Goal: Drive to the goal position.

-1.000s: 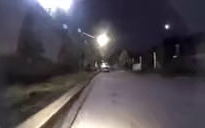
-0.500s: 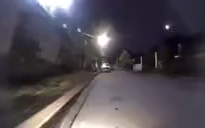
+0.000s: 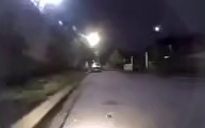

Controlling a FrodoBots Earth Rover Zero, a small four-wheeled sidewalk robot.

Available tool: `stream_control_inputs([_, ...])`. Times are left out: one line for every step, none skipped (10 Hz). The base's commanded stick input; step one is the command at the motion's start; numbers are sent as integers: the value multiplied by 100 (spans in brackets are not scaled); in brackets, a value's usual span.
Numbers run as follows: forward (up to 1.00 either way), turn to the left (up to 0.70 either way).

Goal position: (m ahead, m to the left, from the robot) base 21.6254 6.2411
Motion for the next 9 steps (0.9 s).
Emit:
stream_control_inputs([50, 0])
stream_control_inputs([50, 0])
stream_control_inputs([50, 0])
stream_control_inputs([50, 0])
stream_control_inputs([50, 0])
stream_control_inputs([50, 0])
stream_control_inputs([50, 0])
stream_control_inputs([50, 0])
stream_control_inputs([50, 0])
